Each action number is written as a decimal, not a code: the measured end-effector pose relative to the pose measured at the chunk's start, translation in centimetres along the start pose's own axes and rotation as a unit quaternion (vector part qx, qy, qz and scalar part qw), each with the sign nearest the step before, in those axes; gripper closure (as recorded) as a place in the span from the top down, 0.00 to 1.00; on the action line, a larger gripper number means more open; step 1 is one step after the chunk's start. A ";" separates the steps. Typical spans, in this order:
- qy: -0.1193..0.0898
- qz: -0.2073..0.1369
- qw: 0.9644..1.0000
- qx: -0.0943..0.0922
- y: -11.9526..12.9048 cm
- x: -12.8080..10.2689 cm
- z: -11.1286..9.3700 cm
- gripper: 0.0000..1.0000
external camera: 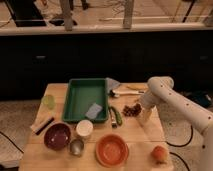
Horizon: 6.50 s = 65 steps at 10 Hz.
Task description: Place grapes in red bowl
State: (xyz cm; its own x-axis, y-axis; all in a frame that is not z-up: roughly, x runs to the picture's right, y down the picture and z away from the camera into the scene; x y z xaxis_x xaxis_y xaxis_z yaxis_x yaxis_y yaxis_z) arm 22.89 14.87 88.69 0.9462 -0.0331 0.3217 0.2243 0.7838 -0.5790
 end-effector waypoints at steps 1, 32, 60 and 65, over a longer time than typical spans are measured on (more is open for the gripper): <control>0.001 0.002 1.000 -0.002 0.3 0.3 0.0 0.80; 0.003 -0.001 0.999 -0.041 1.1 -0.6 0.1 0.80; 0.008 0.010 0.998 -0.057 1.1 0.3 -0.5 0.44; 0.007 0.012 0.998 -0.058 1.0 0.8 -0.6 0.02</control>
State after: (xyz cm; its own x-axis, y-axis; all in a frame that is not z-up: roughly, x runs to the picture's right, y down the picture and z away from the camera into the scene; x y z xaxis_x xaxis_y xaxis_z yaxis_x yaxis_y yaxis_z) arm 24.02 15.28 87.92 0.9549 -0.0249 0.2958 0.2258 0.7079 -0.6693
